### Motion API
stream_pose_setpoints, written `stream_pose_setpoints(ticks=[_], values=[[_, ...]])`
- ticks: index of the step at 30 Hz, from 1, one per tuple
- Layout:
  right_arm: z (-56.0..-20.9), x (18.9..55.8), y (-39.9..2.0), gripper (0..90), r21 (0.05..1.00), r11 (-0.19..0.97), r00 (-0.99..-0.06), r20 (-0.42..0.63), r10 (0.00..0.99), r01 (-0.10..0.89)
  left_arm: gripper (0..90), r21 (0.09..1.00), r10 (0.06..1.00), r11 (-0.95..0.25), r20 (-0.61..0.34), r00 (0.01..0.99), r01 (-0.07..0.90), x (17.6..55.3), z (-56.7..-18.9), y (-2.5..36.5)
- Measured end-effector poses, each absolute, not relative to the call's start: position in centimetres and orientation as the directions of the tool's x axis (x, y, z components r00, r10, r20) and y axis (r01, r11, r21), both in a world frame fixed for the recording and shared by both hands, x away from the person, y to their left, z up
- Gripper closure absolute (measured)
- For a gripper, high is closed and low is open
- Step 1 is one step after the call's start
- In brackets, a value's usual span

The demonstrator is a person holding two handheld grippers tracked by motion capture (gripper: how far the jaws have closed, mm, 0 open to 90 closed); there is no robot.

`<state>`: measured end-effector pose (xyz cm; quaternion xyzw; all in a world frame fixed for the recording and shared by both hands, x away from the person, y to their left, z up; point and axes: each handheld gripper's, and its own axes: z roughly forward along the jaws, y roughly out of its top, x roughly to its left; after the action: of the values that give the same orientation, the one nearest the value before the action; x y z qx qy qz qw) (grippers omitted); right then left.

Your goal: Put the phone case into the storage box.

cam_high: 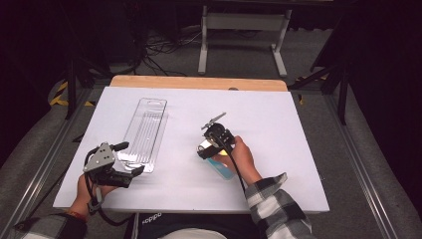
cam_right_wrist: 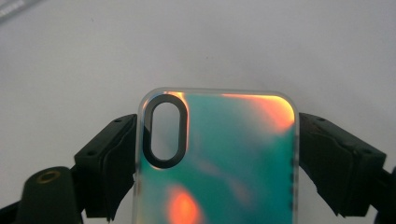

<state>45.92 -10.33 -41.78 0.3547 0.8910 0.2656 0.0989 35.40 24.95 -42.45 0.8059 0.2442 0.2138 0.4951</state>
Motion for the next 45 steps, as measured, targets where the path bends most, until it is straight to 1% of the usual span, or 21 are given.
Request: stream_pose_setpoints(ticks=[1, 3, 9, 13, 19, 26, 32, 37, 42, 45], values=[[-41.8, 45.9, -10.3, 16.9, 0.543, 0.607, -0.729, 0.012, 0.685, 0.58, 5.7, 0.903, 0.603, -0.389, 0.1, 0.791, 0.183, 35.4, -42.5, 24.9], [-41.0, 45.5, -11.0, 16.8, 0.593, 0.578, -0.722, 0.009, 0.692, 0.561, 5.7, 0.903, 0.606, -0.388, 0.099, 0.789, 0.184, 35.3, -42.5, 24.8], [-39.3, 44.4, -11.6, 16.9, 0.672, 0.545, -0.723, -0.021, 0.69, 0.501, 5.7, 0.905, 0.601, -0.391, 0.114, 0.791, 0.167, 35.1, -42.4, 24.6], [-38.6, 43.9, -11.9, 17.0, 0.701, 0.529, -0.72, -0.031, 0.693, 0.479, 5.7, 0.909, 0.605, -0.378, 0.098, 0.79, 0.177, 35.3, -42.5, 24.7], [-37.9, 43.1, -12.1, 17.0, 0.732, 0.513, -0.704, -0.064, 0.707, 0.448, 5.7, 0.912, 0.606, -0.376, 0.106, 0.788, 0.166, 35.3, -42.4, 24.8], [-36.5, 42.2, -12.7, 17.0, 0.779, 0.463, -0.665, -0.081, 0.742, 0.422, 5.5, 0.911, 0.607, -0.378, 0.109, 0.787, 0.166, 35.2, -42.4, 24.8], [-36.0, 42.0, -13.2, 17.0, 0.793, 0.46, -0.648, -0.111, 0.753, 0.399, 5.5, 0.908, 0.606, -0.385, 0.113, 0.788, 0.167, 35.2, -42.4, 24.9], [-35.7, 42.0, -14.0, 17.0, 0.812, 0.422, -0.617, -0.099, 0.781, 0.403, 5.4, 0.91, 0.608, -0.383, 0.121, 0.784, 0.157, 35.1, -42.4, 24.9], [-35.6, 42.2, -14.6, 16.9, 0.82, 0.392, -0.615, -0.063, 0.786, 0.417, 5.6, 0.91, 0.608, -0.387, 0.129, 0.783, 0.151, 35.1, -42.4, 24.9], [-35.5, 42.1, -14.6, 16.9, 0.822, 0.394, -0.606, -0.077, 0.792, 0.41, 5.7, 0.91, 0.608, -0.386, 0.128, 0.783, 0.151, 35.1, -42.4, 24.8]])
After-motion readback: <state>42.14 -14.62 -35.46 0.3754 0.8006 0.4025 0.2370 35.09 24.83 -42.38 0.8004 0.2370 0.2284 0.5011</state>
